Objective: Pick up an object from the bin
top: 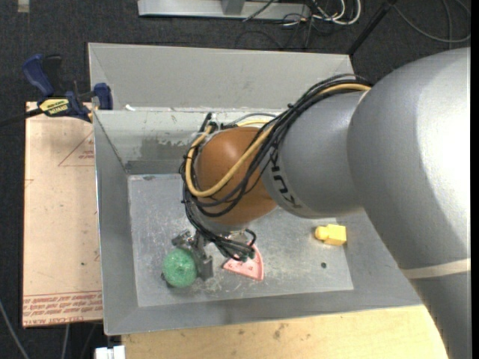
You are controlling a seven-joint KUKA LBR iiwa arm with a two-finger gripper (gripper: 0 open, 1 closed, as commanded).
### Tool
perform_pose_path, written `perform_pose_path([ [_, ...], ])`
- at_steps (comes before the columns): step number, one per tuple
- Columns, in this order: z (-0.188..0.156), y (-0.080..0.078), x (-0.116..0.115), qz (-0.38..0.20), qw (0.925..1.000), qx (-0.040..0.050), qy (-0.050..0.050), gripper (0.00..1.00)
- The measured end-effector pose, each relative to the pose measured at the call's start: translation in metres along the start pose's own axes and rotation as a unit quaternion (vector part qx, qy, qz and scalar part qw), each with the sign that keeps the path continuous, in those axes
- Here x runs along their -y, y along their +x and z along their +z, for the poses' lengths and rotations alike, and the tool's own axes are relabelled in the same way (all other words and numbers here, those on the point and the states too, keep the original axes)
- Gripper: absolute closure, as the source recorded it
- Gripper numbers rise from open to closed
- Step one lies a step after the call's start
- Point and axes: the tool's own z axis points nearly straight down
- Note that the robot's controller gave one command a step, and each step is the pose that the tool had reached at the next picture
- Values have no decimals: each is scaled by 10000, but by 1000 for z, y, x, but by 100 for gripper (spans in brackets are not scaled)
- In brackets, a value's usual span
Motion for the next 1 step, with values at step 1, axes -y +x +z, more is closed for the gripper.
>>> perform_pose_path([
  [1, -8, -1, 0, 5, 10000, 13, 3, 100],
])
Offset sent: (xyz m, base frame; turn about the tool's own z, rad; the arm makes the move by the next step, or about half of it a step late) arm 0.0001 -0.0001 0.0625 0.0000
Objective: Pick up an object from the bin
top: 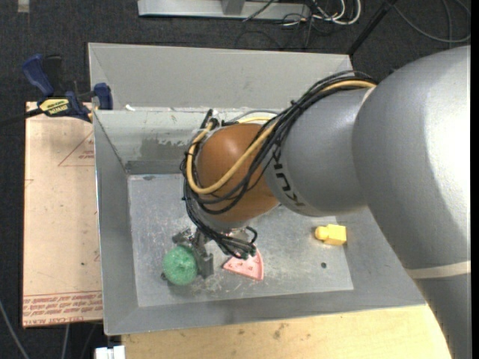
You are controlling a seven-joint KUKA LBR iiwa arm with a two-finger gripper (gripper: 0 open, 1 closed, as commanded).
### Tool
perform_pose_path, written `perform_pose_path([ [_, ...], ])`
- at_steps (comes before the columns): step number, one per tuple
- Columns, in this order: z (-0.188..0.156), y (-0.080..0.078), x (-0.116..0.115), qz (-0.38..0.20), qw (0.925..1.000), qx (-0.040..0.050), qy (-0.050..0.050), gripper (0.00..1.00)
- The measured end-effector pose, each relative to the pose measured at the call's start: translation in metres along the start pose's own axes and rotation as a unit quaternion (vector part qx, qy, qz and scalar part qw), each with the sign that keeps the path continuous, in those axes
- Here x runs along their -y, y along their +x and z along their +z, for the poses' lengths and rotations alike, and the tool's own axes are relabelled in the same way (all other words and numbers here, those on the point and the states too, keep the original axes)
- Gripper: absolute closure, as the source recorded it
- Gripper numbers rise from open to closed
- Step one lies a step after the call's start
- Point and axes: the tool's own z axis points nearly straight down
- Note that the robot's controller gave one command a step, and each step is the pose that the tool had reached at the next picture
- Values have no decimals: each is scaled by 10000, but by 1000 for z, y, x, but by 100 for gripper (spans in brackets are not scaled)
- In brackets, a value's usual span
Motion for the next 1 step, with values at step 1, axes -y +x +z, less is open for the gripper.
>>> perform_pose_path([
  [1, -10, 1, 0, 1, 10000, -18, -4, 100],
])
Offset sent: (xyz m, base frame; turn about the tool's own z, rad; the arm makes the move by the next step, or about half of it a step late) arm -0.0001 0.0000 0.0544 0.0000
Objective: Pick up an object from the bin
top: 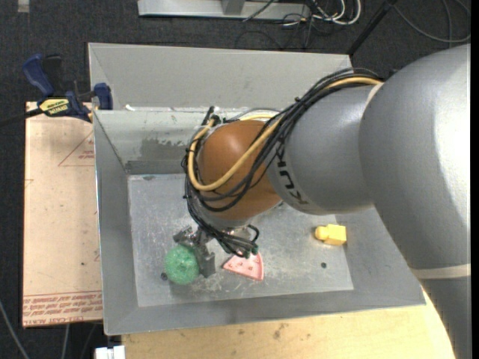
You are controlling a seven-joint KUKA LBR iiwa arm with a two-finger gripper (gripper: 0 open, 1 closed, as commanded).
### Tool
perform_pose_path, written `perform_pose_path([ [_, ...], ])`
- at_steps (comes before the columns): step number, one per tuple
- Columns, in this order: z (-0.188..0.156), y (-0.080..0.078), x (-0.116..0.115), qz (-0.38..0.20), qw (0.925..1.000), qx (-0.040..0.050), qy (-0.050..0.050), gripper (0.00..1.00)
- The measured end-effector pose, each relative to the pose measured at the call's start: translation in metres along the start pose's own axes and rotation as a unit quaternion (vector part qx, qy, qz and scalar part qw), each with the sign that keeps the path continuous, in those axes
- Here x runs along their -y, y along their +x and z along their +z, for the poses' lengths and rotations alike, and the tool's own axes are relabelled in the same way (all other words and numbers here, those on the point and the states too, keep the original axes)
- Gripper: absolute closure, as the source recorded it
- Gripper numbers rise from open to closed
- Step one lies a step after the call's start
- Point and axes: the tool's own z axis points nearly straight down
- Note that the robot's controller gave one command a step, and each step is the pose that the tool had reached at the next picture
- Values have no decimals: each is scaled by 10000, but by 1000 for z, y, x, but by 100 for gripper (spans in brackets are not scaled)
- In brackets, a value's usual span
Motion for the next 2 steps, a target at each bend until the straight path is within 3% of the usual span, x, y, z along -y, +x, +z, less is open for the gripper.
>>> perform_pose_path([
  [2, -29, -1, 0, 2, 10000, 17, 3, 100],
])
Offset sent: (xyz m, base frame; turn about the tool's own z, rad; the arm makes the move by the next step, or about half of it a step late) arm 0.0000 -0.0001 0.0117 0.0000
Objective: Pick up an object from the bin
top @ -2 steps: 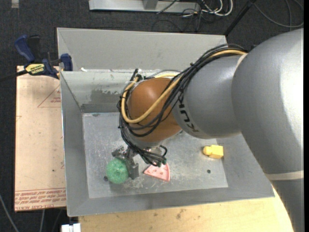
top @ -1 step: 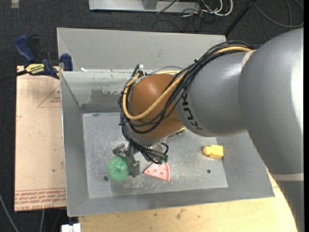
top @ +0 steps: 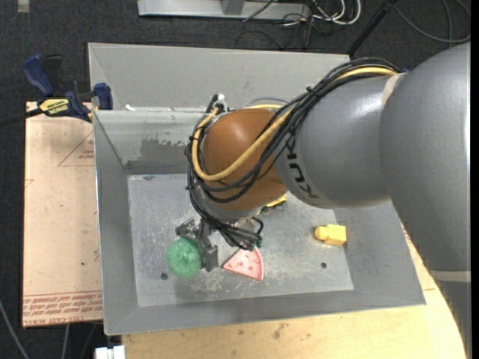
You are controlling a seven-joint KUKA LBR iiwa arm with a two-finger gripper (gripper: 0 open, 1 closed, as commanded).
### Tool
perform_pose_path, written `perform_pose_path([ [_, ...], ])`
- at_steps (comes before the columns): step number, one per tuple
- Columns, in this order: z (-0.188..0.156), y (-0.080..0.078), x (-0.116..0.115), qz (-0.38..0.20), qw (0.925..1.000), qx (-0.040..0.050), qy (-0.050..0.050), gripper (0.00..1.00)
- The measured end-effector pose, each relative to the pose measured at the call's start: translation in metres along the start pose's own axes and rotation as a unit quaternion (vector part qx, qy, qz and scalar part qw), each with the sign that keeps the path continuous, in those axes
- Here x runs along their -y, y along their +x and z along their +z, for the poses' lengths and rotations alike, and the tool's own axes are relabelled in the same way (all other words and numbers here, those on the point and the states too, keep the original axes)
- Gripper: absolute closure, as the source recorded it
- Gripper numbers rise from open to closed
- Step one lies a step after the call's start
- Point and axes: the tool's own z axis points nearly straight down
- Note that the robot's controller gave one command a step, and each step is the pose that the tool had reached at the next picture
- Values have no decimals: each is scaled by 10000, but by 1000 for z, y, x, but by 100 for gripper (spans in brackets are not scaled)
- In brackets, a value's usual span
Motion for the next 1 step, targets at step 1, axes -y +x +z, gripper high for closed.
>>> perform_pose_path([
  [1, -14, 1, 0, 1, 10000, -25, -5, 100],
])
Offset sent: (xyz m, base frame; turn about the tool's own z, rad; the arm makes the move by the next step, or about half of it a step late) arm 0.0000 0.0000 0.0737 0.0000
